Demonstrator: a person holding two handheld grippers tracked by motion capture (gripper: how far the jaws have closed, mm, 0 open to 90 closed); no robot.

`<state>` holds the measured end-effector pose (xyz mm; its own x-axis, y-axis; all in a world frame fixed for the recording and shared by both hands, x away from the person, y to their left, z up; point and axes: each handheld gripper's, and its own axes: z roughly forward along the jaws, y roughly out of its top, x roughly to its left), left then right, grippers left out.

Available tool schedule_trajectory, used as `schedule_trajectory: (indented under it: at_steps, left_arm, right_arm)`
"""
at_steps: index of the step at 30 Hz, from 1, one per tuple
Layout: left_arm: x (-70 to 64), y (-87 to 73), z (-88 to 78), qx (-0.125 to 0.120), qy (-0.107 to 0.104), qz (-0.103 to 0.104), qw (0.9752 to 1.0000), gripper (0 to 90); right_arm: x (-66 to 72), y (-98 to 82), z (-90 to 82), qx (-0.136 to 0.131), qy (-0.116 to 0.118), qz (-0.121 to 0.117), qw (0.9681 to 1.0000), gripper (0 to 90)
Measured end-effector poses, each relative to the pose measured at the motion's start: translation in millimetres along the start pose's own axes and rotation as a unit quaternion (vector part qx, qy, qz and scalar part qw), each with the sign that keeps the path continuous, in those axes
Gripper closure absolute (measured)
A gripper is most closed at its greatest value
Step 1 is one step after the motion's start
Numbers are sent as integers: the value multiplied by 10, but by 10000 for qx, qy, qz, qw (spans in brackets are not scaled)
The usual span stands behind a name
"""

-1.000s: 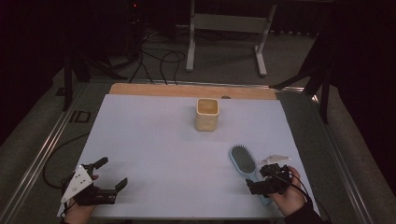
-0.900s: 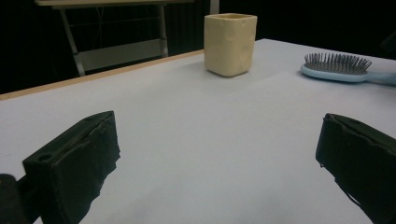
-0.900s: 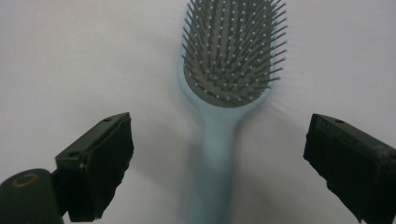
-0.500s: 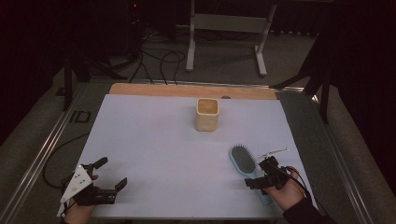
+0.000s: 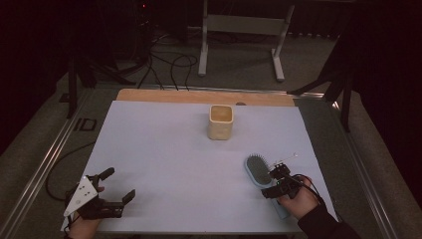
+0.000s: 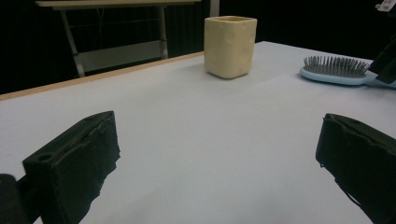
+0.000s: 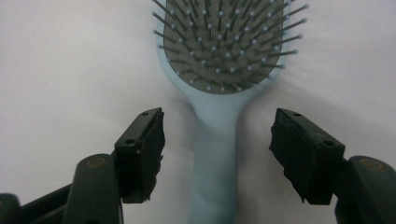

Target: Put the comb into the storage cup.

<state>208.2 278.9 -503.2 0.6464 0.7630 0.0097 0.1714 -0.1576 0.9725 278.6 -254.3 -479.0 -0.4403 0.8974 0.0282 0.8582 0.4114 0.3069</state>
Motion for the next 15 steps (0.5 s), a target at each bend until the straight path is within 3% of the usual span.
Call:
schedule_trajectory:
  at_steps: [8,15]
  left_arm:
    - [0,1,-2,-12,-8,-9,10000,0]
    - [2,-1,0,3,-3,-21,10000,0]
  right_arm:
    - [15,40,63,209,-19,-139,9997,531]
    - [5,78,117,351,-34,-215,9991,602]
